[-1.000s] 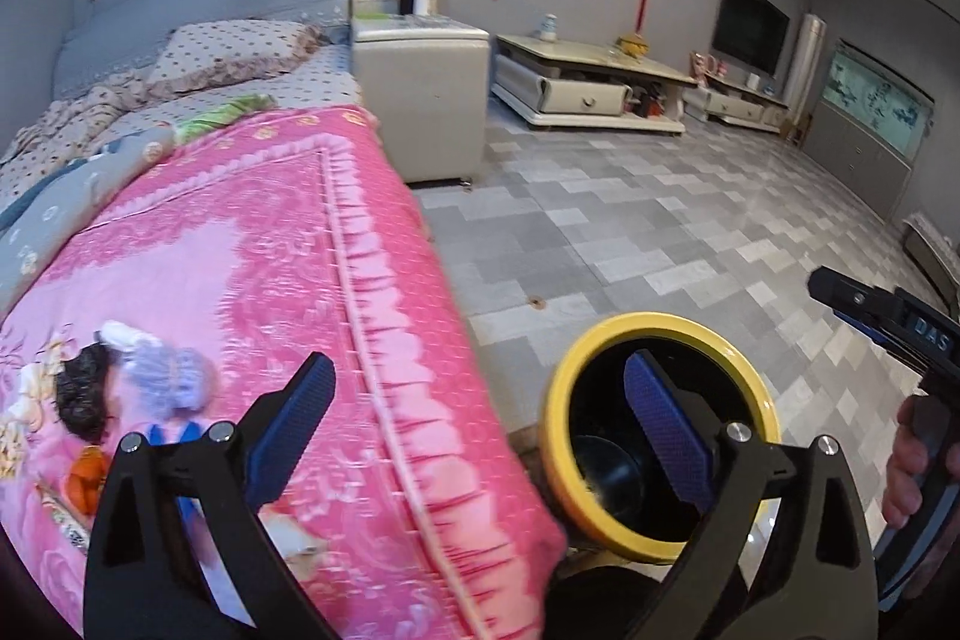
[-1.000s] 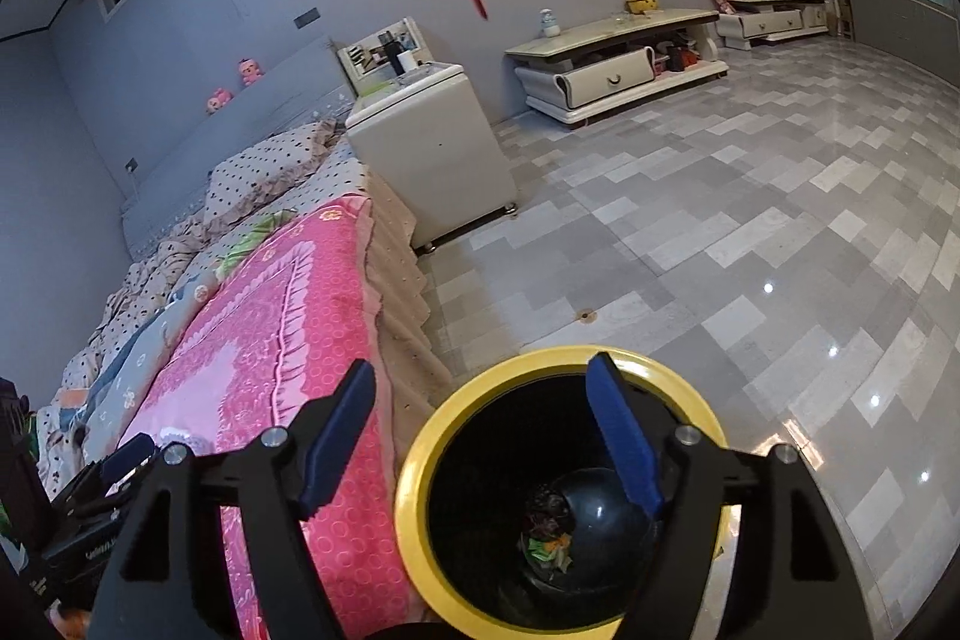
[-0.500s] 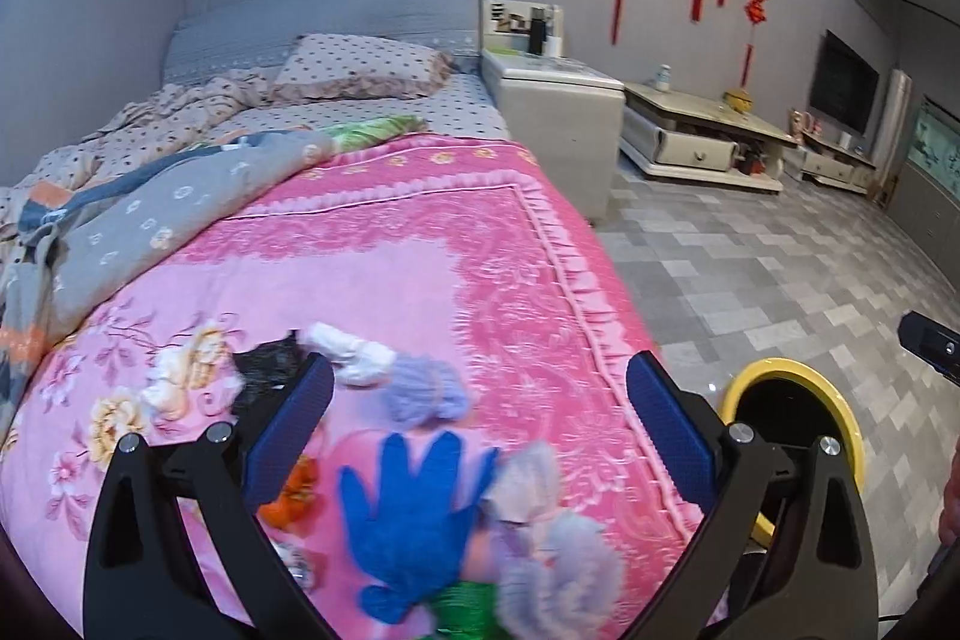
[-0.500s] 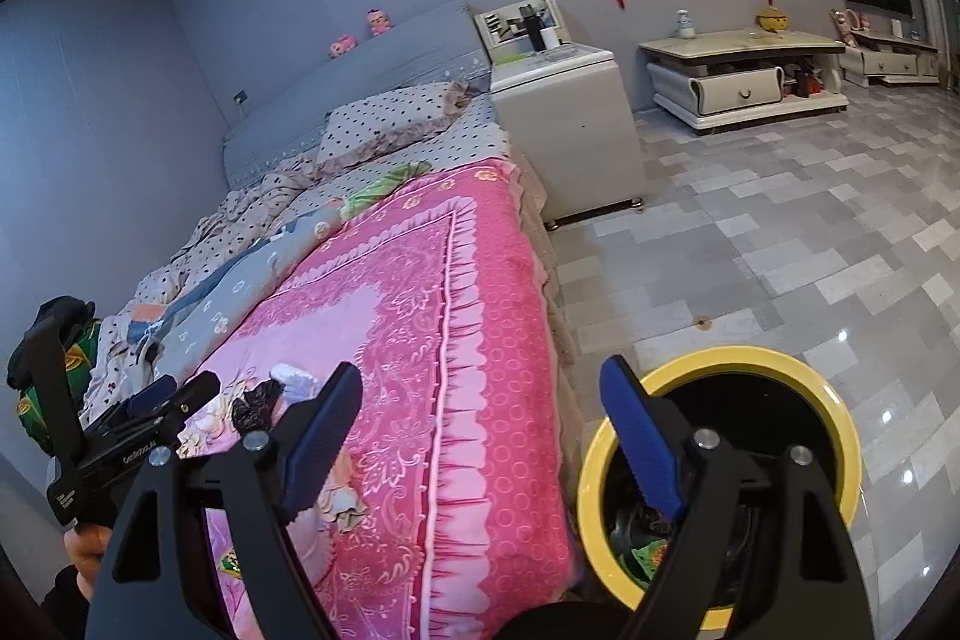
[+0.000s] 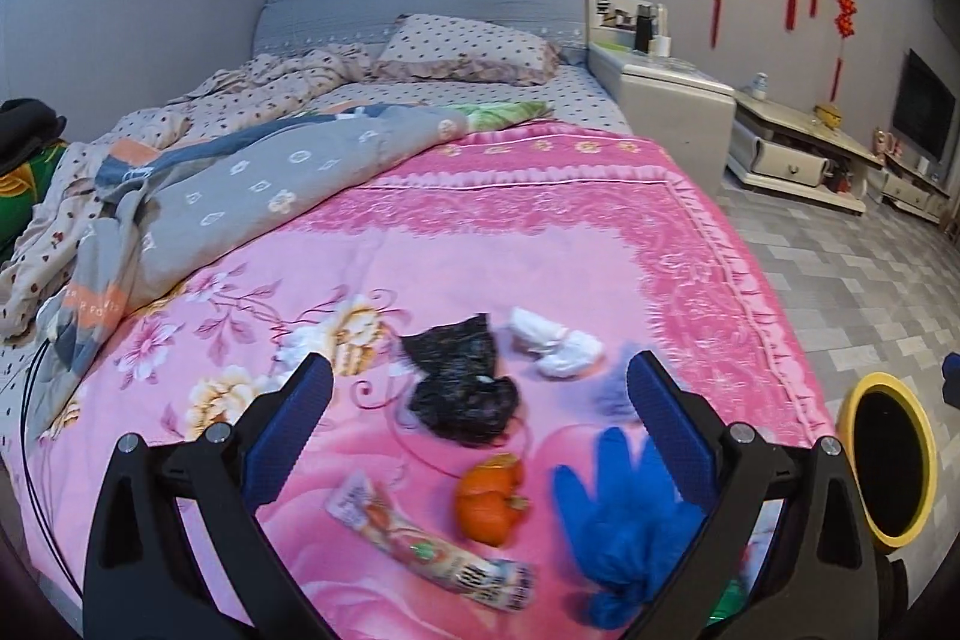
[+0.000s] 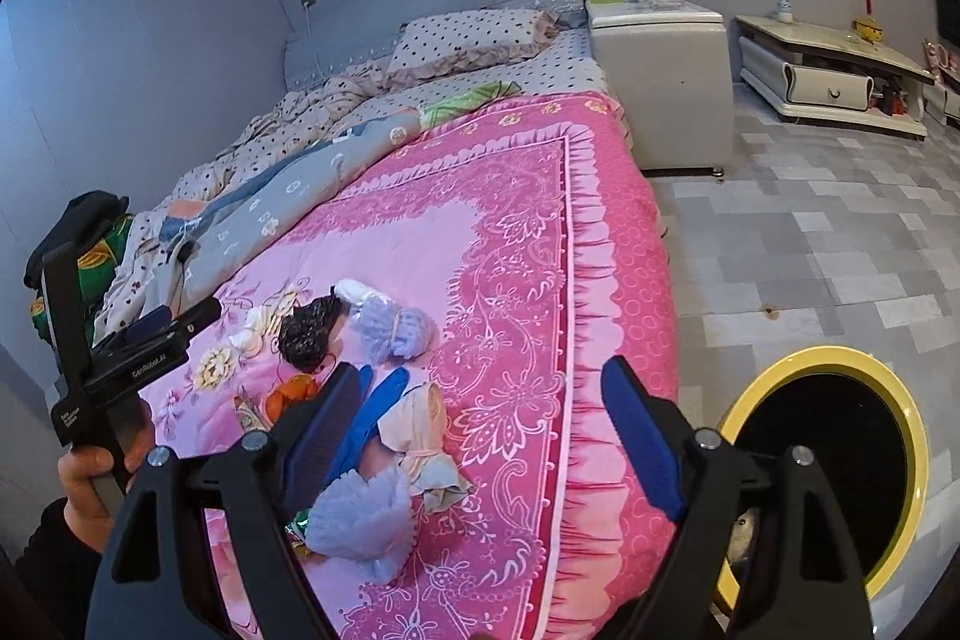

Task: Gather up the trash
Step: 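Grasp the white diaper with the left tool while the right tool grasps the beige cloth, then carry the diaper and beige cloth over the yellow-rimmed bin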

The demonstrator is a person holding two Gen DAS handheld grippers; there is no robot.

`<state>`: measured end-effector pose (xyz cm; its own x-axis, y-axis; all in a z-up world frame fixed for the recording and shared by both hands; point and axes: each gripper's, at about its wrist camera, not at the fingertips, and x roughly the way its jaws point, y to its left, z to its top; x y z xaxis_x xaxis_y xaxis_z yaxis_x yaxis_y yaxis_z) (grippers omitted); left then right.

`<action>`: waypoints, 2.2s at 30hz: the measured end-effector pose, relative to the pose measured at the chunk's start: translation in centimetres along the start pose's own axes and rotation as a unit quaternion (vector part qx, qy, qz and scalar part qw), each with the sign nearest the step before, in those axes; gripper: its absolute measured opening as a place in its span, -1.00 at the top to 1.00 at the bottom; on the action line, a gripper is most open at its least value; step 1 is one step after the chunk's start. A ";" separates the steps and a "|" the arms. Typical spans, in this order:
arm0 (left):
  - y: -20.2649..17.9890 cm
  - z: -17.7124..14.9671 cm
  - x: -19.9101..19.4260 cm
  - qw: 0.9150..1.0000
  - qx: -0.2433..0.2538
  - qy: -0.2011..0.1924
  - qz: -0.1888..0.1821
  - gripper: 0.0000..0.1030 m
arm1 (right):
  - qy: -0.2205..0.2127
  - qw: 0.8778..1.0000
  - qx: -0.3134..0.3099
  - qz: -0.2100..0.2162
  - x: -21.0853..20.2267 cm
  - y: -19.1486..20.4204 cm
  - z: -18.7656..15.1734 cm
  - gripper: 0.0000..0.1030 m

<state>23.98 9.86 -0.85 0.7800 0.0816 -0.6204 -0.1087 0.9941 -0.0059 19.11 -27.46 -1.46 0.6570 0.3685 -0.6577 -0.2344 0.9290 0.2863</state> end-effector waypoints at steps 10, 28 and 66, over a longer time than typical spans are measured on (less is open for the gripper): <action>6.7 0.0 4.8 0.998 -0.024 0.029 0.050 -0.83 | 0.066 0.997 -0.027 -0.010 6.0 2.4 0.1 -0.53; 15.0 -1.5 15.3 0.988 -0.070 0.105 0.092 -0.83 | 0.180 0.982 -0.051 0.025 12.9 4.0 -1.8 -0.26; 14.7 0.1 15.1 0.992 -0.058 0.094 0.055 0.53 | 0.147 0.985 -0.039 0.087 10.9 3.4 -1.2 0.55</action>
<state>34.24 25.68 -10.23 0.6325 0.1639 -0.7570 -0.2651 0.9641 -0.0127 24.60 -20.22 -8.43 0.3689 0.5047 -0.7805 -0.3864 0.8470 0.3651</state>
